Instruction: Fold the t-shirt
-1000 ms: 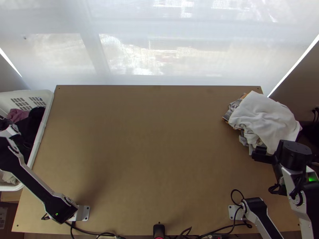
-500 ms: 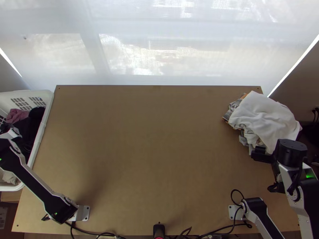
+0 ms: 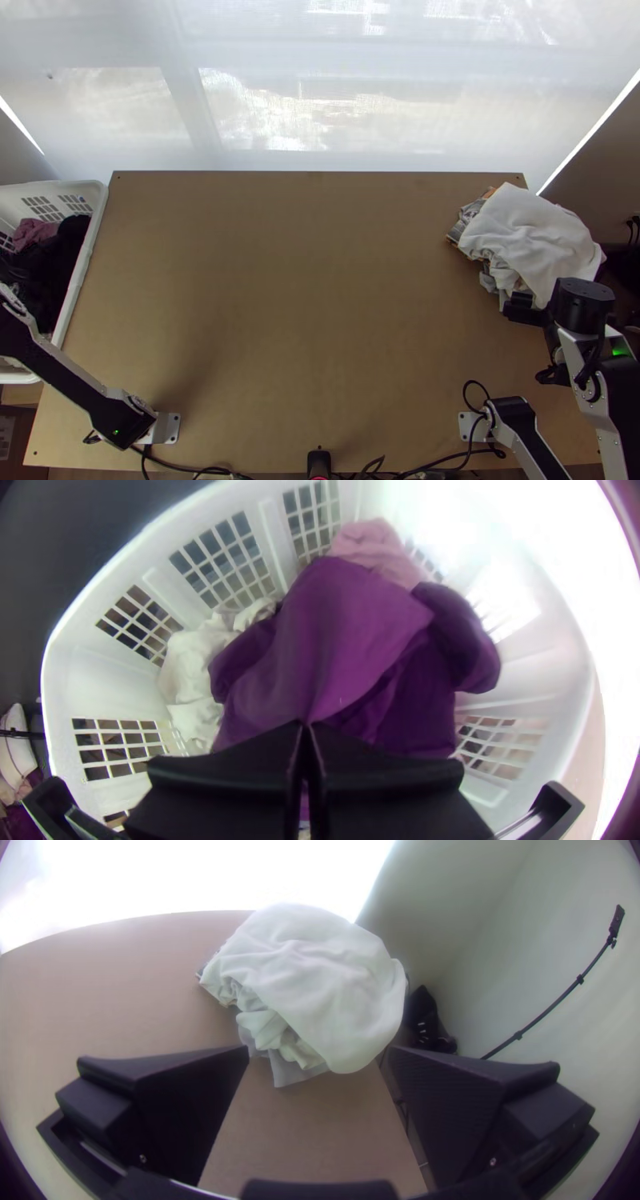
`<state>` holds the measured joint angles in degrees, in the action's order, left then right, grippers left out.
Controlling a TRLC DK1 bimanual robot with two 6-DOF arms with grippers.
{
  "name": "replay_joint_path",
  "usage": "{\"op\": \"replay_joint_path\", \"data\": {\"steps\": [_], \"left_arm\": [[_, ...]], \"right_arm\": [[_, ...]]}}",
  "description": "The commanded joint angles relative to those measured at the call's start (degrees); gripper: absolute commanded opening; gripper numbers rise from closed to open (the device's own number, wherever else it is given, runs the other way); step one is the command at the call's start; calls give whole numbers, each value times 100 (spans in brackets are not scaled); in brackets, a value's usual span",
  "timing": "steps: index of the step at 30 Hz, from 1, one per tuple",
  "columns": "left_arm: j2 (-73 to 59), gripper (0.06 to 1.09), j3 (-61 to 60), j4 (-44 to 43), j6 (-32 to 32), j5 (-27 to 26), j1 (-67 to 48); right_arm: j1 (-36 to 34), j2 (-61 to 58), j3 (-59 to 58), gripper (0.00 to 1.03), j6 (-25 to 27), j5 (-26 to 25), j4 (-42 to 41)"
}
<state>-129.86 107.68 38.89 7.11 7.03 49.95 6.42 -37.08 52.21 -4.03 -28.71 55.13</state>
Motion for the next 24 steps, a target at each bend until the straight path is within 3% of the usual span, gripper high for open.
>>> {"op": "replay_joint_path", "data": {"steps": [1,8,17,24], "left_arm": [[1341,9,16,382,203,-588,-3],[2712,9,289,778,291,-958,-214],[4347,9,983,725,396,-2399,-636],[4795,9,2091,549,581,-2408,-1383]], "right_arm": [[9,-27,35,98,-27,-3,-99],[70,-27,141,98,8,-3,-187],[88,254,18,98,-10,6,-222],[79,649,-123,98,8,-3,-196]]}}
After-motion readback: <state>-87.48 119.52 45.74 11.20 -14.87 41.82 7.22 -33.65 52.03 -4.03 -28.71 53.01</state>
